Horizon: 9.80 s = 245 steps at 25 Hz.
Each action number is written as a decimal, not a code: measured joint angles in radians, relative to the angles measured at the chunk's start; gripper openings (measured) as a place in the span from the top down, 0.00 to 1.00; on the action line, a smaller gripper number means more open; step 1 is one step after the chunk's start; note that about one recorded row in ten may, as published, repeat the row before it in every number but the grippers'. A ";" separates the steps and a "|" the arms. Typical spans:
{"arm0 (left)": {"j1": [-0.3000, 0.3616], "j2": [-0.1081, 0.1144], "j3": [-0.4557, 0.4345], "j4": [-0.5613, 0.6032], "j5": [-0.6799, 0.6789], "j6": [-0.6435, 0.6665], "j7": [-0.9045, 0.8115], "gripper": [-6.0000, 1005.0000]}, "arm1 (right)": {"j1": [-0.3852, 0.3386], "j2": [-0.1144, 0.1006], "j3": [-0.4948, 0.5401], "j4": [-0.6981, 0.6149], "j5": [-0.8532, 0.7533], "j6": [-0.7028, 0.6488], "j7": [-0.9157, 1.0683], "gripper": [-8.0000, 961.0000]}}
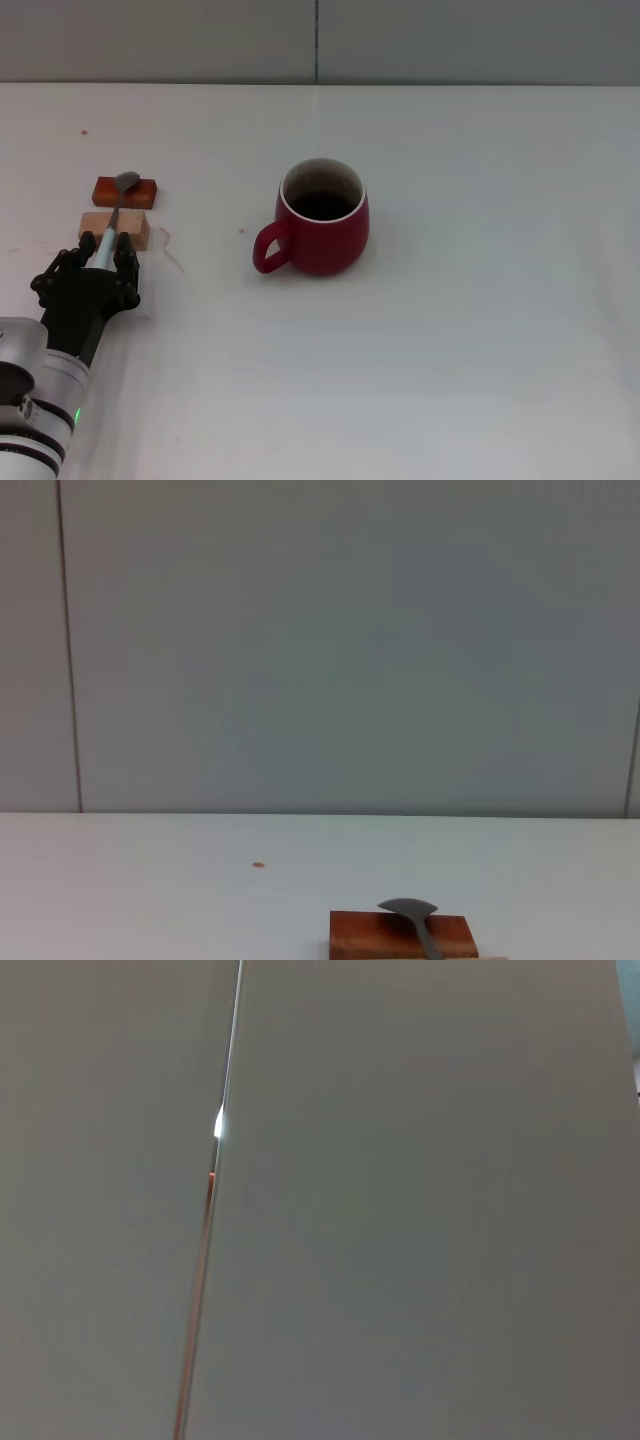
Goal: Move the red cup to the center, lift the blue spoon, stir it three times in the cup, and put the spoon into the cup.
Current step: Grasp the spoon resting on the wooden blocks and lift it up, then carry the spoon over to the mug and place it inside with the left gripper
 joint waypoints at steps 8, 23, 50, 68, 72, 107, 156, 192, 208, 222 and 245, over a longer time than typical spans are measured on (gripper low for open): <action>0.000 -0.001 0.002 -0.001 0.000 -0.002 0.000 0.69 | 0.000 0.001 0.000 -0.001 -0.001 -0.004 0.000 0.40; -0.005 -0.003 0.004 0.002 0.001 -0.003 0.000 0.74 | -0.001 0.001 0.000 -0.001 -0.001 -0.006 0.000 0.40; 0.002 -0.005 0.005 0.012 0.003 0.001 0.000 0.78 | -0.002 0.000 -0.002 -0.001 -0.003 -0.006 0.000 0.40; 0.002 -0.007 0.005 0.015 0.003 -0.005 -0.002 0.79 | -0.001 0.003 -0.003 -0.001 -0.003 -0.006 0.000 0.40; 0.002 -0.007 0.005 0.015 0.003 -0.006 -0.002 0.79 | -0.001 0.003 -0.003 -0.001 -0.003 -0.006 0.000 0.40; 0.011 0.002 0.013 0.040 0.065 0.016 -0.087 0.83 | -0.006 0.006 -0.005 0.003 -0.003 -0.008 0.000 0.40; 0.064 0.005 0.017 0.227 0.212 -0.026 -0.669 0.83 | -0.012 0.020 -0.012 -0.001 -0.003 -0.031 0.000 0.40; 0.110 0.021 0.164 0.865 0.528 0.388 -1.731 0.83 | -0.019 0.037 -0.015 -0.002 -0.004 -0.027 0.000 0.40; 0.029 0.047 0.381 1.277 0.675 0.471 -2.058 0.83 | -0.038 0.040 -0.015 0.007 -0.018 -0.035 -0.001 0.40; -0.051 0.008 0.384 1.550 0.929 0.434 -2.217 0.83 | -0.060 0.043 -0.041 0.021 -0.018 -0.048 -0.003 0.40; -0.160 -0.011 0.569 1.832 1.221 0.336 -2.347 0.83 | -0.092 0.044 -0.057 0.032 -0.018 -0.048 -0.005 0.40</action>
